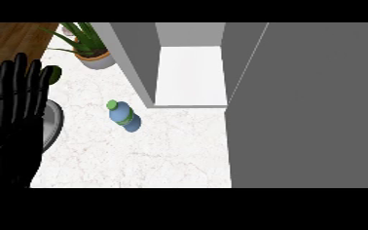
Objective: Pick up the bottled water, place it into the cabinet and close the cabinet
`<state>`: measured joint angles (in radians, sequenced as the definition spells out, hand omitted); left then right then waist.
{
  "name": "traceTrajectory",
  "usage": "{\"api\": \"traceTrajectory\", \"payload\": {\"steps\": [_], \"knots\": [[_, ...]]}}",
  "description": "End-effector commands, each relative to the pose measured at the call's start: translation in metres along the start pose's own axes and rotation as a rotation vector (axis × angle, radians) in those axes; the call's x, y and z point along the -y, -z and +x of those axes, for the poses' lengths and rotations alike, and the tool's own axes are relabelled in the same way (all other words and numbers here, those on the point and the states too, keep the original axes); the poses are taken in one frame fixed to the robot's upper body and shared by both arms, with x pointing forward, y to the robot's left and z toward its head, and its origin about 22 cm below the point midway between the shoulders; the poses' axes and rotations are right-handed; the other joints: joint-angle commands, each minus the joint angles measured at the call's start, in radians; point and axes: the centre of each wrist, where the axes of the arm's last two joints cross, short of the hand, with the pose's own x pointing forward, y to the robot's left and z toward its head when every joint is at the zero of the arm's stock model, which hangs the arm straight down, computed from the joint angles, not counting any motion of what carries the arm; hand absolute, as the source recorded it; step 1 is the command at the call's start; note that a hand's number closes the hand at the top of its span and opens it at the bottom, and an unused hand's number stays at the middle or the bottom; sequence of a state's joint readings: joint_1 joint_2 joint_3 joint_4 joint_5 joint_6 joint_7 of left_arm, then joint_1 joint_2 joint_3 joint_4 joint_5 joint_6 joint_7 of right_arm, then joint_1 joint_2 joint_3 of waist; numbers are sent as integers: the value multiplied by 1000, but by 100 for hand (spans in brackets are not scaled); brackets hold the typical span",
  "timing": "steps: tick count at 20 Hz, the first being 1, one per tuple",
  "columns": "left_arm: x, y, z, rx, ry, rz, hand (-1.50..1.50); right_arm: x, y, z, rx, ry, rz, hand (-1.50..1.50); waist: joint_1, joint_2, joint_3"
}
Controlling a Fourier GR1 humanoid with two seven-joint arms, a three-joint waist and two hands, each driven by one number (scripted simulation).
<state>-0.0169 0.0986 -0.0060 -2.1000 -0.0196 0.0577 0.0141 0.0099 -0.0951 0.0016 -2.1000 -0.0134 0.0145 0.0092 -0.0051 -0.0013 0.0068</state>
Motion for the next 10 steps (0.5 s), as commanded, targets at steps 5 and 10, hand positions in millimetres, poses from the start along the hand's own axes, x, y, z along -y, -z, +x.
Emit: {"api": "traceTrajectory", "payload": {"steps": [5, 10], "knots": [[-25, 22, -8, 64, -152, -385, -150, 10, -20, 16, 24, -29, 11, -150, -21, -1, -8], [-17, 10, -20, -184, -472, -466, -150, -18, -25, 28, -71, 167, 213, -150, -7, -3, -8]]}}
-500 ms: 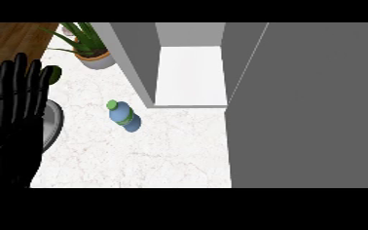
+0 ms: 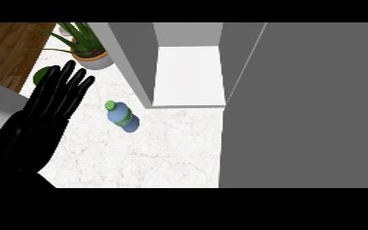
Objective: Pick up the bottled water, place it into the cabinet and close the cabinet
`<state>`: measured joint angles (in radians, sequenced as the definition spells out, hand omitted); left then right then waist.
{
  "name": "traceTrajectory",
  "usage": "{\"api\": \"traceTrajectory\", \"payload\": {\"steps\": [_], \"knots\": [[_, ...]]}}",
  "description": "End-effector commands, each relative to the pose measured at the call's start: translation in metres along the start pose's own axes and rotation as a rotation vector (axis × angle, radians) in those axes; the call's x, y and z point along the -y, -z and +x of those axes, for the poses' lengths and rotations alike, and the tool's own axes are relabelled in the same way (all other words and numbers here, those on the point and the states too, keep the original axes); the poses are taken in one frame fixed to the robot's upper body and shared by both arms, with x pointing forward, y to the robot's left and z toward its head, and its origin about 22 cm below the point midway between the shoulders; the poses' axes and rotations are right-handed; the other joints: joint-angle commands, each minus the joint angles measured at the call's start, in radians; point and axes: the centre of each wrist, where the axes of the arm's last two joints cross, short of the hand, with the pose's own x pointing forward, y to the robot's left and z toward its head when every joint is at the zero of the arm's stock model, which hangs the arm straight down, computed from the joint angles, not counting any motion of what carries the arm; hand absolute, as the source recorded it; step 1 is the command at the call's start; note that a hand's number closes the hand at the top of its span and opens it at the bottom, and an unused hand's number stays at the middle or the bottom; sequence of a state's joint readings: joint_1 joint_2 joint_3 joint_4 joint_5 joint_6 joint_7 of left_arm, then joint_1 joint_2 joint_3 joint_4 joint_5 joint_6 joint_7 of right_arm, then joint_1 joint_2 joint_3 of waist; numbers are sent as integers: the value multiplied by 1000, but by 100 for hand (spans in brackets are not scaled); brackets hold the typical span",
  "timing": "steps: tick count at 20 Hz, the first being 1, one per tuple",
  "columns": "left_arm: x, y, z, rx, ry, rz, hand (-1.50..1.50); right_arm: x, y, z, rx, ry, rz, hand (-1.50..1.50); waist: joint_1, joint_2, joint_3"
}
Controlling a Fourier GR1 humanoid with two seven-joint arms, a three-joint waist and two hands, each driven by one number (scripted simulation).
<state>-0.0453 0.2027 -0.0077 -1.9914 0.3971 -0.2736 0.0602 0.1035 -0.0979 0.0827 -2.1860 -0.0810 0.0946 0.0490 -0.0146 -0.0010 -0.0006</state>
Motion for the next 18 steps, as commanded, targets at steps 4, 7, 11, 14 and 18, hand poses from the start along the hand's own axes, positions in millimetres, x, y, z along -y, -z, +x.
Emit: {"api": "traceTrajectory", "payload": {"steps": [4, 7, 11, 14, 18], "knots": [[-25, -6, 44, -93, -201, -109, -150, -13, -17, 32, -69, 55, 92, -150, 16, -3, 0], [-37, -18, 52, -99, -207, -89, -150, -17, -40, 71, -46, 87, 69, -150, 10, -4, 0], [-38, -26, 75, -123, -211, -81, -150, -25, -48, 89, -59, 91, 52, -150, 11, -3, 0], [-21, -42, 85, -127, -200, -63, -150, -26, -30, 88, -48, 99, 64, -150, 21, -2, 0], [-22, -44, 83, -156, -198, -53, -150, -29, -31, 96, -33, 81, 86, -150, 18, -1, 0]]}}
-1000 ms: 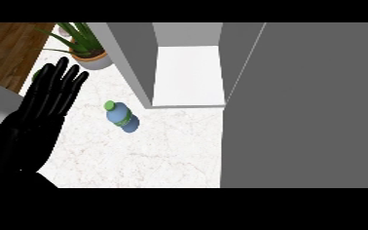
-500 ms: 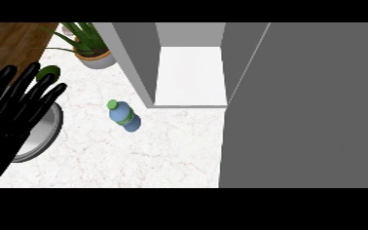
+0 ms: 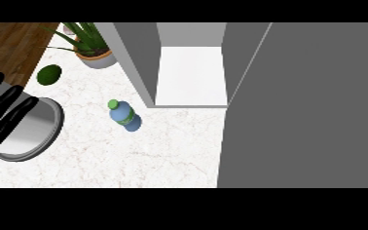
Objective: Pick up the bottled water, place it into the cabinet and close the cabinet
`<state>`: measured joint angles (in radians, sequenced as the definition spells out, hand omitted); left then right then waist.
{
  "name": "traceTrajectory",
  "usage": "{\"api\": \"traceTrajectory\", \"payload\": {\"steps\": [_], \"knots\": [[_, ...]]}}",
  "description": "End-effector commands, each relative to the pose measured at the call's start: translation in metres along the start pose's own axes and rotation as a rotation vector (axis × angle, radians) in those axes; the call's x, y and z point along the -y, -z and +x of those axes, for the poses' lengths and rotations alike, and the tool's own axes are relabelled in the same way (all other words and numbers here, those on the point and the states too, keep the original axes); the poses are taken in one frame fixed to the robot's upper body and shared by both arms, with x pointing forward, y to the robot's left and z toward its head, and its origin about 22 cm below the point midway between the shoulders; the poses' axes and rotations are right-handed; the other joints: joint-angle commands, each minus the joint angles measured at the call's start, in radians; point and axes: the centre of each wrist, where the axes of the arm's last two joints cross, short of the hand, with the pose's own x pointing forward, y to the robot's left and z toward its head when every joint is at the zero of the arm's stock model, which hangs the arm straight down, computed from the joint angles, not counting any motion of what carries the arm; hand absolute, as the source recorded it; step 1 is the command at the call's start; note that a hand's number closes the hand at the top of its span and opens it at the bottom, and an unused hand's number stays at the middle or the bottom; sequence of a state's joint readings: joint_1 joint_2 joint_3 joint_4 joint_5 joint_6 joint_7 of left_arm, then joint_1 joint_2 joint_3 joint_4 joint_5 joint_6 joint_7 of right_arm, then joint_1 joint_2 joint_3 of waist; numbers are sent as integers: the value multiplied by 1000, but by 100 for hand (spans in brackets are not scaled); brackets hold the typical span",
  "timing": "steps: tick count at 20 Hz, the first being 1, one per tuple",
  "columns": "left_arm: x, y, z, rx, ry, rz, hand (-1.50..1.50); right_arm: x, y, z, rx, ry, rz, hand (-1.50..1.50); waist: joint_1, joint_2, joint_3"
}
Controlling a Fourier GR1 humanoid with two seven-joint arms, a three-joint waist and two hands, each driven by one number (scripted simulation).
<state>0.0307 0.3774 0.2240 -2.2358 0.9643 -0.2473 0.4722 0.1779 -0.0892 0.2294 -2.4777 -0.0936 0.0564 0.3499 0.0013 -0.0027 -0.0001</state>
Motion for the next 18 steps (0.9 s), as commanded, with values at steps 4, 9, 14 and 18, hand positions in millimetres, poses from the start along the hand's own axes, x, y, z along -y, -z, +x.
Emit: {"api": "traceTrajectory", "payload": {"steps": [4, 9, 14, 18], "knots": [[4, 4, 2, -32, 16, 6, -150, -11, -8, 33, 51, 31, -24, -150, -3, 2, 0], [-1, 14, -3, -44, 18, 18, -150, -15, -21, 41, 28, 13, -13, -150, -10, 1, 0], [-2, 16, -3, -37, 42, 44, -150, -20, -15, 41, 42, 15, -44, -150, -8, 1, 0], [-15, 10, -16, -20, 87, 45, -150, -13, -14, 45, 53, 23, -12, -150, -6, 2, -1]]}}
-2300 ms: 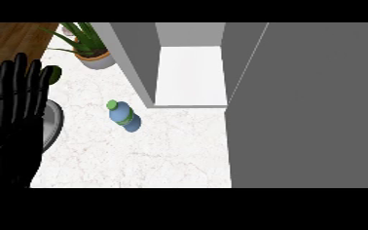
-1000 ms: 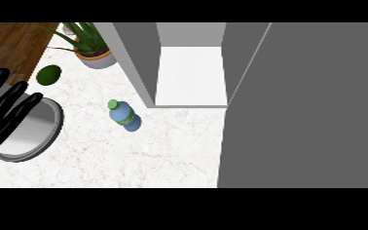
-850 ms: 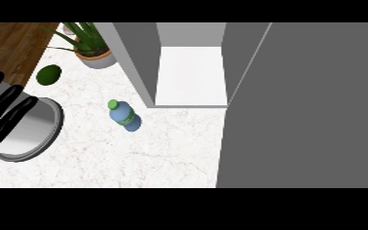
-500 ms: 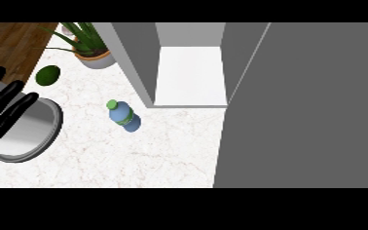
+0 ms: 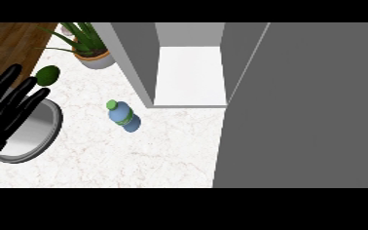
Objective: Pick up the bottled water, place it into the cabinet and close the cabinet
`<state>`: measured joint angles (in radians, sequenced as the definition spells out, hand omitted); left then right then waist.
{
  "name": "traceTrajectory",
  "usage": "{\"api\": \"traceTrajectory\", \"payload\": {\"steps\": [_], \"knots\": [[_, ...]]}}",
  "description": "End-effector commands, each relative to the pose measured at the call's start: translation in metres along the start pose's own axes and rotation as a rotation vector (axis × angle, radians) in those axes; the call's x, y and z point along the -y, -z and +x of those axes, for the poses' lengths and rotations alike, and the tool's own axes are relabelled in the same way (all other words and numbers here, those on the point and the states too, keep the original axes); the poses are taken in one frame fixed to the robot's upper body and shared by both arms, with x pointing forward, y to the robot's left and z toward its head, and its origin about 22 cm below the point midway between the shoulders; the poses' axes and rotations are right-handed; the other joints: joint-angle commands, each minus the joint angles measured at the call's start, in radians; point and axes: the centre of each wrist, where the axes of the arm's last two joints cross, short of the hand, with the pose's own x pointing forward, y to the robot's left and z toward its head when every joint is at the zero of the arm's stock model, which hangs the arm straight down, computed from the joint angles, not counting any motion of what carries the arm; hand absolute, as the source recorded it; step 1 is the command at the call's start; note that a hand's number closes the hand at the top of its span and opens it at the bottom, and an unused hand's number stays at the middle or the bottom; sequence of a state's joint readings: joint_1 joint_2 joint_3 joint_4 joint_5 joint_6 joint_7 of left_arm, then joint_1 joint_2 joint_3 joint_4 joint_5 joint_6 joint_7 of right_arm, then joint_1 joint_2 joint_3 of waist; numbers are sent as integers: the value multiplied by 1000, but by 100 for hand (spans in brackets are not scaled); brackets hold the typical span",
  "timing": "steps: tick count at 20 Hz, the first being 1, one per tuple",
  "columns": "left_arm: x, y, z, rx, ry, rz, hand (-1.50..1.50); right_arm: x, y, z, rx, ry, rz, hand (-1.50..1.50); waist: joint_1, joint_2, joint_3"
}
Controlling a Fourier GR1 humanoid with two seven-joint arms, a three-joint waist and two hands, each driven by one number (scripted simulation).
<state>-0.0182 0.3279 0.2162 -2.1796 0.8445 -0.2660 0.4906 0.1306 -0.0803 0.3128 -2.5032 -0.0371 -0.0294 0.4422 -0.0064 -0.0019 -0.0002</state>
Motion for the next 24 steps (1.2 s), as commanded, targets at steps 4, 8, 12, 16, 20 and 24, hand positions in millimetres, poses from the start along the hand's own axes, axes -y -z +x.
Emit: {"api": "traceTrajectory", "payload": {"steps": [4, 8, 12, 16, 20, 24], "knots": [[-5, 10, -10, -6, 17, 18, -150, -5, -31, 44, 63, 6, 14, -150, -2, -1, 0], [-25, 10, -36, -67, 25, 28, -150, -3, -26, 38, 61, 5, 11, -150, -5, 1, -1], [-28, 27, -54, -71, 27, 58, -150, -5, -32, 45, 37, 2, 24, -150, -11, 0, -1], [-33, 48, -72, -93, 60, 81, -150, -5, -20, 33, 33, -13, 15, -150, -6, 1, 0], [-49, 49, -115, -143, 78, 99, -150, -6, -20, 32, 46, 6, 27, -150, -17, 3, -1], [-50, 49, -118, -142, 107, 102, -150, -8, -21, 45, 47, -9, 35, -150, -3, 0, -1]]}}
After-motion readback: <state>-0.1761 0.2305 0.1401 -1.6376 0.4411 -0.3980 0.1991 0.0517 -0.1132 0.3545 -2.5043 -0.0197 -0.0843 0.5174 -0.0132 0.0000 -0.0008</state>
